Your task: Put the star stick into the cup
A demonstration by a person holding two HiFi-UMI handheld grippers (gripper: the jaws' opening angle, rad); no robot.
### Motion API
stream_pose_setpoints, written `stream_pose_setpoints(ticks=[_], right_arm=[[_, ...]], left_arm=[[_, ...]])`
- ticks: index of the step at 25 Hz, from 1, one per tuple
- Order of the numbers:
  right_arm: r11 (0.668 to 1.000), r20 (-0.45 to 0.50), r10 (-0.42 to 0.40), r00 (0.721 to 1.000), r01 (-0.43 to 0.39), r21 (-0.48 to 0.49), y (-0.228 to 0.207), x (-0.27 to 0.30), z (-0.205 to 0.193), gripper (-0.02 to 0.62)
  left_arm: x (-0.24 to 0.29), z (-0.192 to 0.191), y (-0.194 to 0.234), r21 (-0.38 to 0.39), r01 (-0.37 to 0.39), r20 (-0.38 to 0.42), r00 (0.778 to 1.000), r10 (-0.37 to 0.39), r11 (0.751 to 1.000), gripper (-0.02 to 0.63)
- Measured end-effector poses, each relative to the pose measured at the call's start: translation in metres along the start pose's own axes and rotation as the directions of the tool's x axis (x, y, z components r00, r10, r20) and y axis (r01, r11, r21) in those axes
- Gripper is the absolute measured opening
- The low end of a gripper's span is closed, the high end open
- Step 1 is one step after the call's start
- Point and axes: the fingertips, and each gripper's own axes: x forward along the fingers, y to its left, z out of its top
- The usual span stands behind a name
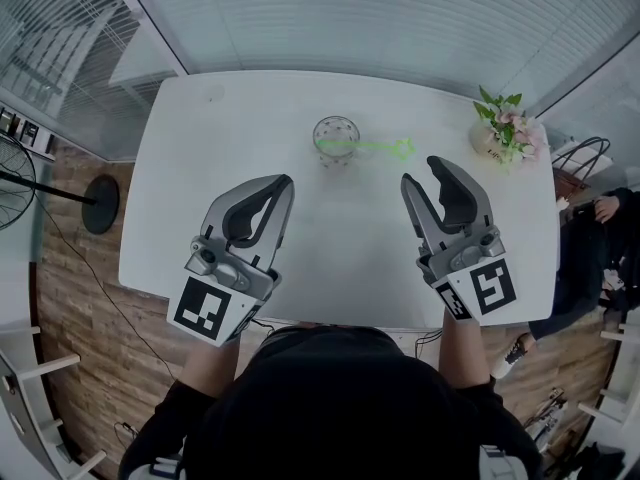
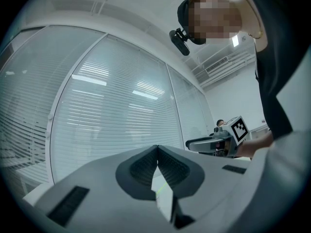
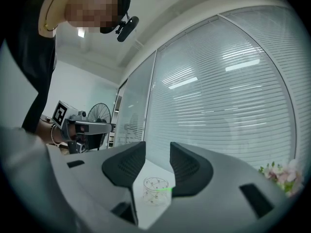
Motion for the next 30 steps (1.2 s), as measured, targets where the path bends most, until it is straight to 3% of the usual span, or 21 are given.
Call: stream_pose_setpoints(ticks=[16, 30], right_arm=[[1.000, -0.010, 0.009, 1.000, -0.009, -0.006, 0.0089, -0.0018, -0.0005, 0.011], [1.000, -0.021, 0.006, 1.000, -0.007, -0.030, 0.0101, -0.0038, 0.0027, 0.005]], left_arm=[[-0.0009, 0.0002, -0.0001, 0.000, 0.010, 0.001, 1.000, -0.010, 1.000, 0.014], [-0.0001, 0.0035, -0.0009, 0.006, 0.016, 0.003, 1.000, -0.016, 1.000, 0.014]])
